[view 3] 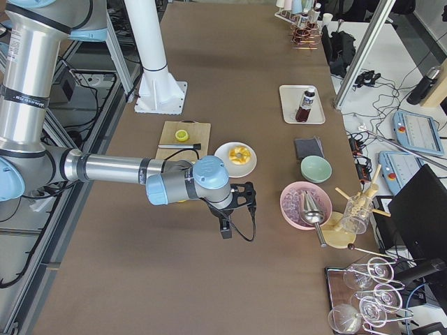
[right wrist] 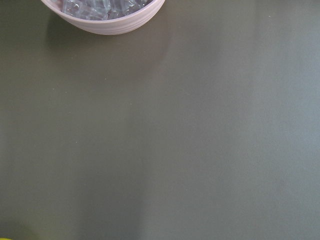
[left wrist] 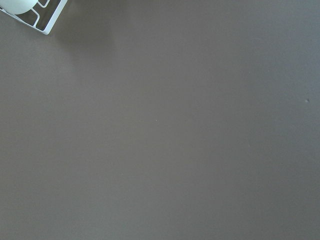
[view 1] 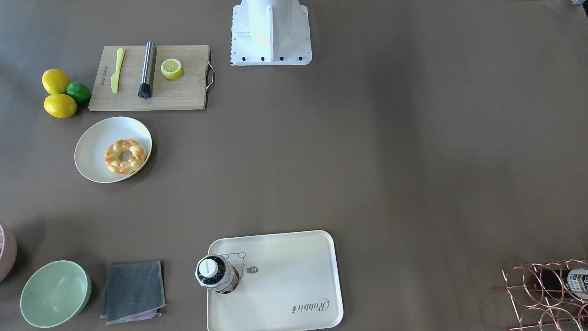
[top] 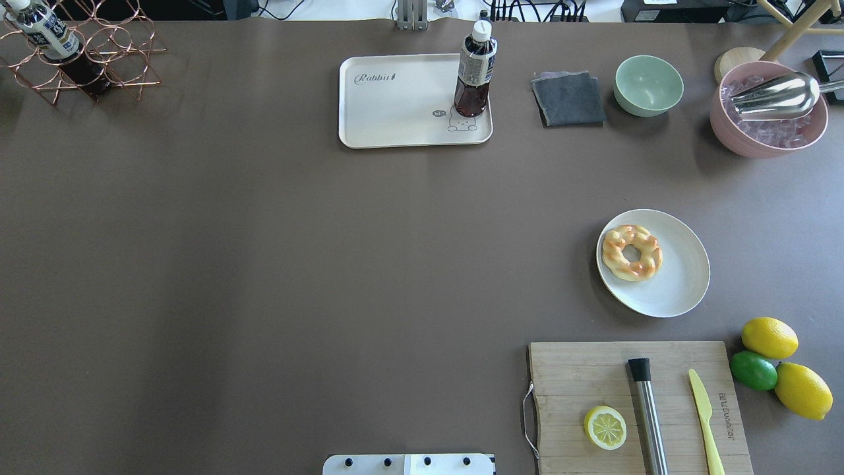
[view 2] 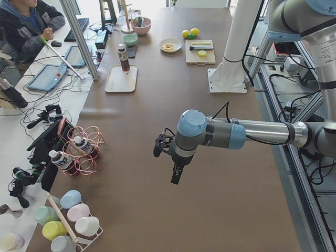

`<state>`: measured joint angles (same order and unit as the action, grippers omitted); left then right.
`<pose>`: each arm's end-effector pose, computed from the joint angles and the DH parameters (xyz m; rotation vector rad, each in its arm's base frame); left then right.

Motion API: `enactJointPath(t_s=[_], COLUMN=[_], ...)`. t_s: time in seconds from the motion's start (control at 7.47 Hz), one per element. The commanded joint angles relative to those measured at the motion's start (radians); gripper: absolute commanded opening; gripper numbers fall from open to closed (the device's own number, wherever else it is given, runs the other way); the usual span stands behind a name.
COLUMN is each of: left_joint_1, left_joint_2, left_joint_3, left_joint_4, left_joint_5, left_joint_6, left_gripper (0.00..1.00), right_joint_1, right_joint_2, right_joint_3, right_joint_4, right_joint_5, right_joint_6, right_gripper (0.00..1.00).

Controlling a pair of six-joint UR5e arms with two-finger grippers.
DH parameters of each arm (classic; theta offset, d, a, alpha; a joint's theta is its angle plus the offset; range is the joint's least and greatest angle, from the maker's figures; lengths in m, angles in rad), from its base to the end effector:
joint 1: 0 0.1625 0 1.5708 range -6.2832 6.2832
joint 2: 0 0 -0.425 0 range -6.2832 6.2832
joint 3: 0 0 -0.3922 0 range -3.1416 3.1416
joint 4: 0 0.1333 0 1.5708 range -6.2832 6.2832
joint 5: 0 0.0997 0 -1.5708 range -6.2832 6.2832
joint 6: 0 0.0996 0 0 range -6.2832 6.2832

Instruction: Place donut on tray

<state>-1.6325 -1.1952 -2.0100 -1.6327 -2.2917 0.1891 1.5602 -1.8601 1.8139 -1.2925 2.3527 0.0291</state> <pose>-0.0886 -0.3390 0.5947 0.2094 0.7001 0.1669 0.0590 -0.3845 0.6338 0.2046 -0.7824 -0.0733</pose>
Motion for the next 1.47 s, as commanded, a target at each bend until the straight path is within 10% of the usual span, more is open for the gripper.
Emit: enactJointPath(t_s=[0.0,1.34], left_joint_1=[0.002,0.036], left_joint_2=[-0.001,-0.007], left_joint_3=[-0.068,-0.049], left_joint_4=[0.008,0.007], left_joint_5=[-0.002,-0.115], left_joint_6=[-0.007,-0.028], left_gripper=[0.97,0.97], right_joint_1=[-0.024,-0.552], right_joint_2=[0.01,0.343], right_joint_3=[-0.004,-0.011], right_joint_4=[-0.005,0.009], right_joint_5=[-0.01,-0.041], right_joint_6=[0.002,0.786], right_gripper=[1.0,0.88])
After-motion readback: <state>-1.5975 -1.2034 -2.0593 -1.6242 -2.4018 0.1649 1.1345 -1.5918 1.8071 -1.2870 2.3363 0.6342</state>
